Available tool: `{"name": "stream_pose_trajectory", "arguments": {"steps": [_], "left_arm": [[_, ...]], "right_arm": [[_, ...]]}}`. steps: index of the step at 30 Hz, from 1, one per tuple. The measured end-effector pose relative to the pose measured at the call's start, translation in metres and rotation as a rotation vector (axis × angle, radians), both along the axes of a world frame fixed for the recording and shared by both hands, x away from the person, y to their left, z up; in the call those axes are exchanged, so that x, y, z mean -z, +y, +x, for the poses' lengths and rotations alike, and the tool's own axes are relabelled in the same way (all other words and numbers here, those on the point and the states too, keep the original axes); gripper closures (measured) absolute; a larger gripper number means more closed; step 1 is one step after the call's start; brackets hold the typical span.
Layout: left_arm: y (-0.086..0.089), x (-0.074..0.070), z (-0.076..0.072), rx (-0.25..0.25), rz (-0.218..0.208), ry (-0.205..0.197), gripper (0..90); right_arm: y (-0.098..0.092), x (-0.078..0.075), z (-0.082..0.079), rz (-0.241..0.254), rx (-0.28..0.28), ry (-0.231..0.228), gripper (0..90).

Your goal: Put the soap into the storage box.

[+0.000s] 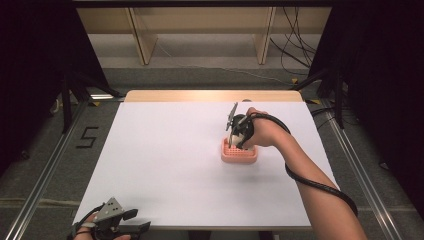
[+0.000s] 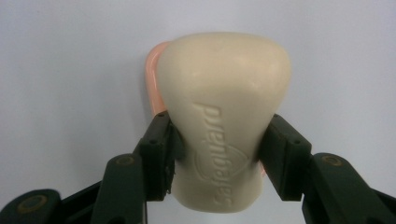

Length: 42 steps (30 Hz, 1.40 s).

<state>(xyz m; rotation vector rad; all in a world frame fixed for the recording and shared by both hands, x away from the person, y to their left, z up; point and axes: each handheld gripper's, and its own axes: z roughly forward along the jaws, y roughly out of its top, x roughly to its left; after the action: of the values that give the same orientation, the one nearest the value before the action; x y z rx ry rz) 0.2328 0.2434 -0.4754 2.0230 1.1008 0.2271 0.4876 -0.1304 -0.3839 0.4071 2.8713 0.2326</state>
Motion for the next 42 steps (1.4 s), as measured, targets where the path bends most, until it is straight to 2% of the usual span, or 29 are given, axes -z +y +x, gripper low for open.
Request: {"name": "stream_pose_trajectory", "arguments": {"steps": [1,2,3,4,6,7,9,10,11,13,15,16,17,18,20,22,24,28,32,34,36,38,41,42], "left_arm": [[0.000,0.000,0.000,0.002,0.001,0.000,35.2],[0.000,0.000,0.000,0.003,0.001,0.001,35.1],[0.001,0.000,0.000,0.013,0.015,0.003,35.2],[0.000,0.000,0.000,0.004,0.006,0.011,35.1],[0.001,0.000,0.000,0.003,0.012,0.009,35.2],[0.000,0.000,0.000,-0.003,-0.004,0.006,35.1],[0.000,0.000,0.000,-0.004,-0.007,0.009,35.1],[0.001,-0.001,0.000,0.012,-0.001,0.025,35.1],[0.001,-0.001,0.000,0.010,0.001,0.021,35.1],[0.000,0.000,0.000,0.001,-0.003,0.010,35.2],[0.000,0.000,0.000,0.003,-0.005,0.017,35.1],[0.001,-0.001,0.000,0.011,0.006,0.020,35.2],[0.000,0.000,0.000,0.000,0.002,-0.003,35.1],[0.001,-0.001,0.000,0.013,0.015,0.002,35.1],[0.001,-0.001,0.000,0.012,0.005,0.012,35.2],[0.000,0.000,0.000,0.001,0.001,0.000,35.1],[0.000,0.000,0.000,0.002,0.000,0.000,35.1],[0.000,0.000,0.000,0.000,0.001,-0.001,35.2],[0.001,-0.001,0.000,0.013,0.005,0.015,35.1],[0.002,-0.001,0.000,0.023,0.021,0.010,35.2],[0.001,-0.001,0.000,0.017,0.011,0.010,35.2],[0.002,-0.001,0.000,0.021,0.020,0.008,35.1],[0.000,-0.001,0.000,0.007,-0.006,0.007,35.1],[0.002,-0.001,0.000,0.021,0.017,0.008,35.2]], "right_arm": [[0.000,0.001,0.003,0.001,-0.045,-0.016,50.5],[0.000,0.001,0.003,0.001,-0.052,-0.018,50.5],[0.000,0.001,0.003,0.003,-0.029,-0.017,50.5],[-0.001,0.002,0.006,0.003,-0.059,-0.017,50.5],[-0.001,0.002,0.005,0.006,-0.051,-0.016,50.5],[-0.001,0.002,0.006,0.006,-0.045,-0.017,50.4],[-0.001,0.002,0.005,0.005,-0.035,-0.021,50.4],[-0.001,0.003,0.004,0.006,-0.001,-0.012,50.5],[-0.001,0.003,0.007,0.000,-0.043,-0.019,50.4],[-0.002,0.004,0.010,-0.003,-0.075,-0.031,50.5],[-0.001,0.003,0.005,-0.009,0.002,-0.009,50.5],[-0.001,0.004,0.008,-0.007,-0.029,-0.018,50.5],[-0.001,0.004,0.009,0.001,-0.049,-0.023,50.4],[-0.001,0.005,0.009,0.001,-0.046,-0.024,50.4],[-0.001,0.005,0.009,0.001,-0.034,-0.024,50.4],[-0.001,0.006,0.009,0.000,-0.024,-0.020,50.4],[-0.002,0.008,0.011,-0.012,-0.053,-0.026,50.4],[-0.001,0.008,0.012,0.000,-0.031,-0.015,50.4],[0.000,0.010,0.013,-0.010,-0.045,-0.025,50.4],[0.000,0.011,0.014,-0.008,-0.032,-0.020,50.4],[-0.001,0.012,0.016,-0.012,-0.071,-0.030,50.4],[-0.001,0.012,0.017,-0.017,-0.067,-0.025,50.4],[-0.001,0.013,0.016,-0.027,-0.060,-0.034,50.5],[-0.001,0.014,0.017,-0.020,-0.055,-0.025,50.4]]}}
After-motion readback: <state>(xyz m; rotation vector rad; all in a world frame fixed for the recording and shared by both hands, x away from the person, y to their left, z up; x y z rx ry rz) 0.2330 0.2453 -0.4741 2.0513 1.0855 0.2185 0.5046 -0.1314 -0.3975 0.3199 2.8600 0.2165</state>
